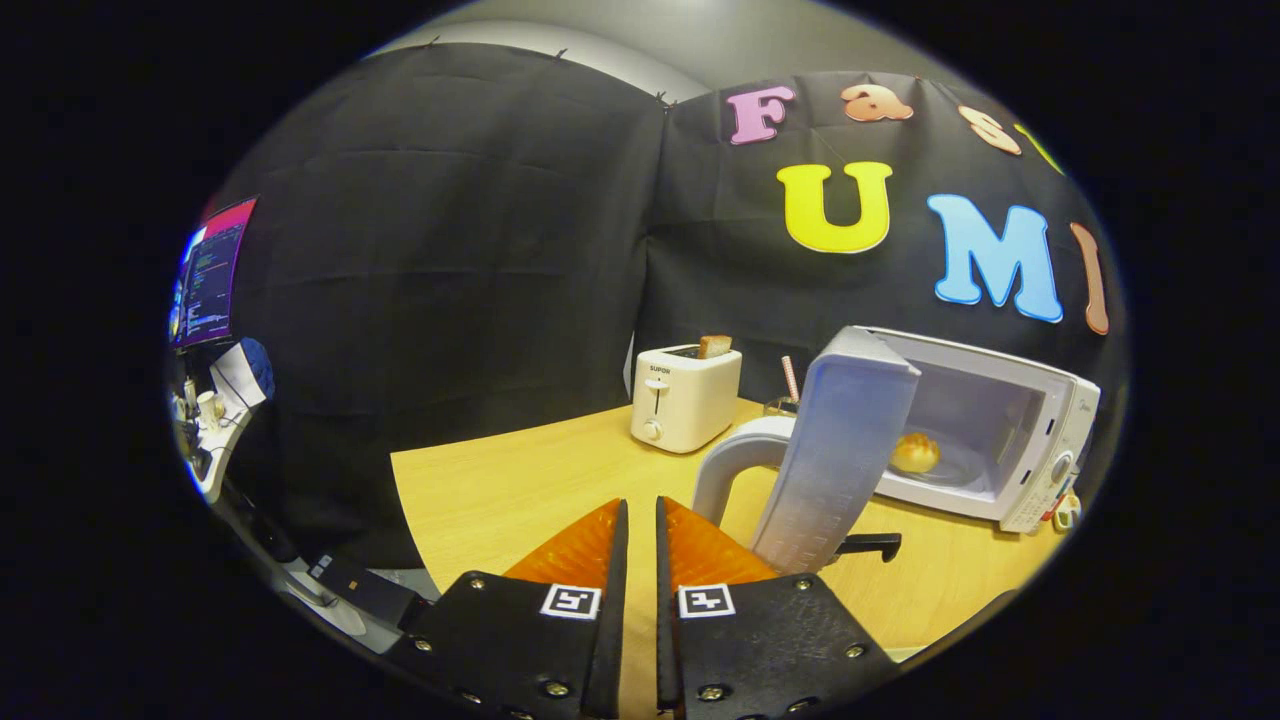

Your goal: Open the microwave, put the food inside, and close the microwave door.

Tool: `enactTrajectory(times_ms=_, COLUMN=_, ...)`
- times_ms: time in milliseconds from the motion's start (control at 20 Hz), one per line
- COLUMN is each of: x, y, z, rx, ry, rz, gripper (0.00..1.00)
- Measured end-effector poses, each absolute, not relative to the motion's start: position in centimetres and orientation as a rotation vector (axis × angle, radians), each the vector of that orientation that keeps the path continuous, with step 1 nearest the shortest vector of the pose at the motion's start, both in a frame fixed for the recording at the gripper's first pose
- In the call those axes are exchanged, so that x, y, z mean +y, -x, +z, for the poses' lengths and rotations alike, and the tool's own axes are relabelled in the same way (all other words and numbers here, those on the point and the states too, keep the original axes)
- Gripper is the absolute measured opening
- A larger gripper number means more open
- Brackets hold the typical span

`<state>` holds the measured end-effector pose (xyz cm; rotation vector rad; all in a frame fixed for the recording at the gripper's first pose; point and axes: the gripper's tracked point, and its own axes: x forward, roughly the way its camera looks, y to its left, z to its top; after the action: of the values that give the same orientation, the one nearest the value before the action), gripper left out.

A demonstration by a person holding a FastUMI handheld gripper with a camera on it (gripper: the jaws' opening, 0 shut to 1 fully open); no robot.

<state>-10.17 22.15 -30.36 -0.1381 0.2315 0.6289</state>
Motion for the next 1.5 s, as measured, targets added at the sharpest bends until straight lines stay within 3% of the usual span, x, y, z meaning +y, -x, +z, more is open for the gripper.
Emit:
enactTrajectory(times_ms=400, x=12.4, y=7.6, z=-29.6, rx=0.221, ry=0.125, rz=0.444, gripper=0.14)
enactTrajectory(times_ms=1000, x=-3.0, y=-2.3, z=-30.5, rx=0.236, ry=0.027, rz=0.128, gripper=0.14)
enactTrajectory(times_ms=1100, x=-5.0, y=-4.4, z=-31.1, rx=0.251, ry=0.015, rz=0.071, gripper=0.01)
enactTrajectory(times_ms=1500, x=-9.7, y=-9.7, z=-31.1, rx=0.242, ry=-0.045, rz=-0.058, gripper=0.01)
